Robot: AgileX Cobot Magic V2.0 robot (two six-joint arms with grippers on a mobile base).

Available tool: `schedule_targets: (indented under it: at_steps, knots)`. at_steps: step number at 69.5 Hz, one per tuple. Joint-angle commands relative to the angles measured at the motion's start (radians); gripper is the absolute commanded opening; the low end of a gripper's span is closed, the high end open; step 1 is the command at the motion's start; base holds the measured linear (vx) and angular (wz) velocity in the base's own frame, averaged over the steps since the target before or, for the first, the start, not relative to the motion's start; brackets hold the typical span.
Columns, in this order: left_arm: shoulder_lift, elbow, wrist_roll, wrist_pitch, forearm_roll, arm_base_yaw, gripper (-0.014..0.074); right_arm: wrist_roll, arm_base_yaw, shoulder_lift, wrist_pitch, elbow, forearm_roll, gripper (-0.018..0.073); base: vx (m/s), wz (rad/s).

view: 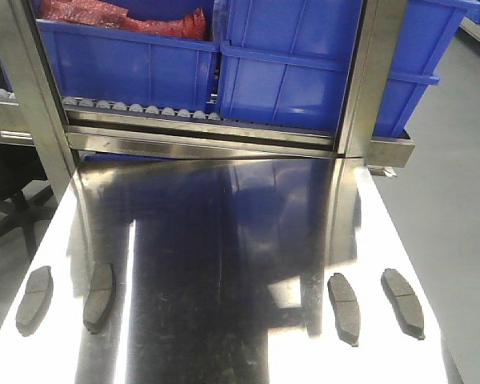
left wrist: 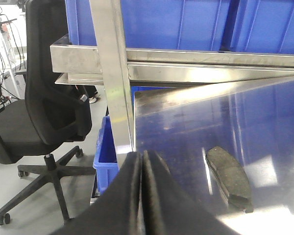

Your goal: Move and align brake pads A on conveyor

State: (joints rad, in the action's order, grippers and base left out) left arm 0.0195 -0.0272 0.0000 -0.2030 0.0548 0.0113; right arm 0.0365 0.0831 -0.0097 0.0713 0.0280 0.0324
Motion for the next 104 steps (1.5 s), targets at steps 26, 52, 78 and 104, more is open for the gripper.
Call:
schedule_targets:
  at_steps: [26,52,78,104]
  knots:
    - [0.006,-0.027,-0.007,0.070,-0.002,0.002,-0.0006,-0.004,-0.007,-0.010,-0.071,0.006,-0.005,-0.0003,0.00,0.00]
    - [0.006,-0.027,-0.007,0.070,-0.002,0.002,-0.0006,-0.004,-0.007,-0.010,-0.071,0.006,-0.005,-0.0003,0.00,0.00]
    - [0.005,-0.027,-0.007,0.077,-0.002,0.002,-0.0006,-0.004,-0.007,-0.010,-0.071,0.006,-0.005,-0.0003,0.00,0.00]
    - [-0.012,0.126,-0.069,0.146,-0.003,0.002,-0.0006,-0.004,-0.007,-0.010,-0.071,0.006,-0.005,-0.0003,0.00,0.00]
